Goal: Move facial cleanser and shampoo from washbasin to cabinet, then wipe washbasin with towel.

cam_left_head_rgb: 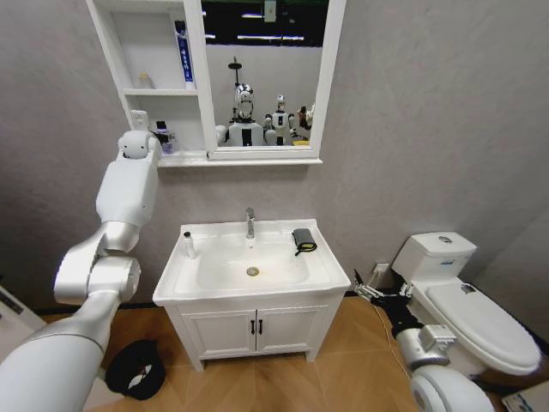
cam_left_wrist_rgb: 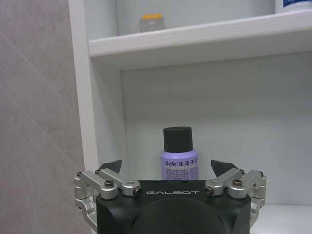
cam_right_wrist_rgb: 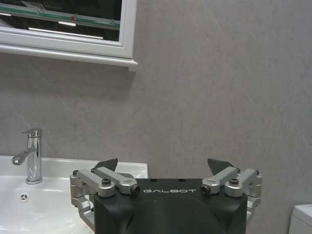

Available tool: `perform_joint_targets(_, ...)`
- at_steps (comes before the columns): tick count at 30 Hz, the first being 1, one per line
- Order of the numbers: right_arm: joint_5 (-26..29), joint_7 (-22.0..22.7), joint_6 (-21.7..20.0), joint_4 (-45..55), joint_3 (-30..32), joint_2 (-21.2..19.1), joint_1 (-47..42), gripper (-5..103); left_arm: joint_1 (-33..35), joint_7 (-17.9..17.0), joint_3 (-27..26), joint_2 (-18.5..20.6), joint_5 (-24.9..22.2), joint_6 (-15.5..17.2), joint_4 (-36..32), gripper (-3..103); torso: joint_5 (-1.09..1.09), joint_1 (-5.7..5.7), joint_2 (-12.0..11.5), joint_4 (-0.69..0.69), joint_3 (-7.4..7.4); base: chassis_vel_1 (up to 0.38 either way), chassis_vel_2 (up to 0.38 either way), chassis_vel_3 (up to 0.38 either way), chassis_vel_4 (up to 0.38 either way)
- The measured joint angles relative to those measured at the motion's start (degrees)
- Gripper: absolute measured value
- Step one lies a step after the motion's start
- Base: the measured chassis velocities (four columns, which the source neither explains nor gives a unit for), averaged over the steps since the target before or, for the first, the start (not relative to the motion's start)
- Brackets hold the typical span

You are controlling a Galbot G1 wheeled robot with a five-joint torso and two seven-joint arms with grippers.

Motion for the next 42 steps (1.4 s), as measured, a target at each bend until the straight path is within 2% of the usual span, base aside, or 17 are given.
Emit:
perform_joint_targets(8, -0.9, 0.03, 0.46, -0.42, -0.14, 0.48, -0.33, 100, 4.86, -2.82, 0.4, 3.66, -6.04, 3.38, -11.22, 100, 0.01, 0.0, 0.01, 0.0, 0.0, 0.0, 0.0, 0.0, 0.0)
perform_joint_targets(10, -1.58, 0.03, 0.49, -0.63, -0.7, 0.6, -0.27, 100, 9.65, -5.82, 0.08, 6.69, -10.17, 6.16, -21.16, 100, 0.01, 0.0, 0.0, -0.01, 0.0, 0.0, 0.0, 0.0, 0.0)
perform_joint_targets(11, -1.58, 0.03, 0.49, -0.63, -0.7, 0.6, -0.27, 100, 9.65, -5.82, 0.08, 6.69, -10.17, 6.16, -21.16, 100, 0.01, 0.0, 0.0, -0.01, 0.0, 0.0, 0.0, 0.0, 0.0)
perform_joint_targets(14, -1.97, 0.02, 0.37, -0.66, -1.37, 0.66, -0.04, 100, 17.13, -7.9, -1.5, 10.7, -14.35, 8.18, -32.64, 100, -0.01, 0.0, 0.0, 0.0, -0.01, 0.0, 0.0, 0.0, 0.0)
perform_joint_targets(18, -2.32, 0.02, 0.31, -0.94, -1.78, 0.79, 0.13, 100, 22.66, -9.29, -3.73, 12.99, -16.92, 8.64, -38.08, 100, 0.02, -0.01, 0.01, 0.01, -0.01, 0.0, 0.0, 0.0, 0.0)
perform_joint_targets(19, -2.47, 0.01, 0.23, -1.11, -2.13, 0.93, 0.16, 100, 28.13, -9.89, -6.0, 14.83, -19.21, 8.47, -42.26, 100, 0.01, 0.0, 0.0, 0.0, -0.01, 0.0, 0.0, 0.0, 0.0)
perform_joint_targets(21, -2.49, 0.0, -0.06, -1.38, -2.65, 1.03, 0.25, 100, 38.5, -9.04, -9.94, 16.13, -19.71, 6.16, -47.2, 100, 0.02, -0.01, 0.01, 0.01, -0.01, 0.0, 0.0, 0.0, 0.0)
perform_joint_targets(22, -2.49, 0.0, -0.06, -1.38, -2.65, 1.03, 0.25, 100, 38.5, -9.04, -9.94, 16.13, -19.71, 6.16, -47.2, 100, 0.02, -0.01, 0.01, 0.01, -0.01, 0.0, 0.0, 0.0, 0.0)
perform_joint_targets(24, -2.54, 0.0, -0.09, -1.74, -2.84, 0.94, 0.42, 100, 46.58, -7.45, -12.42, 15.48, -17.89, 3.31, -49.85, 100, -0.05, -0.01, 0.0, 0.02, 0.0, 0.0, 0.0, 0.0, 0.0)
perform_joint_targets(25, -2.54, 0.0, -0.09, -1.74, -2.84, 0.94, 0.42, 100, 46.58, -7.45, -12.42, 15.48, -17.89, 3.31, -49.85, 100, -0.05, -0.01, 0.0, 0.02, 0.0, 0.0, 0.0, 0.0, 0.0)
perform_joint_targets(28, -2.47, -0.01, -0.02, -2.15, -2.81, 0.2, 0.28, 100, 56.93, -5.31, -14.58, 11.95, -12.5, -7.96, -50.43, 100, 0.0, -0.01, 0.01, -0.01, -0.01, 0.0, 0.0, 0.0, 0.0)
perform_joint_targets(29, -2.47, -0.01, -0.02, -2.15, -2.81, 0.2, 0.28, 100, 56.93, -5.31, -14.58, 11.95, -12.5, -7.96, -50.43, 100, 0.0, -0.01, 0.01, -0.01, -0.01, 0.0, 0.0, 0.0, 0.0)
perform_joint_targets(30, -2.37, -0.03, 0.02, -2.24, -2.72, 0.15, 0.2, 100, 59.09, -4.49, -14.83, 10.68, -10.66, -11.13, -49.57, 100, 0.0, -0.01, 0.01, -0.02, -0.01, 0.0, 0.0, 0.0, 0.0)
perform_joint_targets(32, -2.33, -0.06, 0.19, -2.4, -2.62, 0.3, 0.14, 100, 62.25, -3.1, -15.04, 8.97, -8.64, -14.25, -48.26, 100, 0.01, 0.0, 0.01, -0.02, -0.01, 0.0, 0.0, 0.0, 0.0)
perform_joint_targets(33, -2.33, -0.06, 0.19, -2.4, -2.62, 0.3, 0.14, 100, 62.25, -3.1, -15.04, 8.97, -8.64, -14.25, -48.26, 100, 0.01, 0.0, 0.01, -0.02, -0.01, 0.0, 0.0, 0.0, 0.0)
perform_joint_targets(35, -2.33, -0.11, 0.46, -2.62, -2.6, 0.62, 0.14, 100, 65.02, -1.79, -15.18, 7.5, -5.8, -17.0, -46.82, 100, 0.02, 0.0, 0.0, -0.03, 0.0, 0.0, 0.0, 0.0, 0.0)
perform_joint_targets(42, -2.32, -0.26, 0.94, -3.16, -2.62, 0.92, 0.26, 100, 69.91, 0.06, -15.65, 6.3, -3.45, -18.08, -46.96, 100, 0.03, 0.0, 0.01, 0.0, -0.01, 0.0, 0.0, 0.0, 0.0)
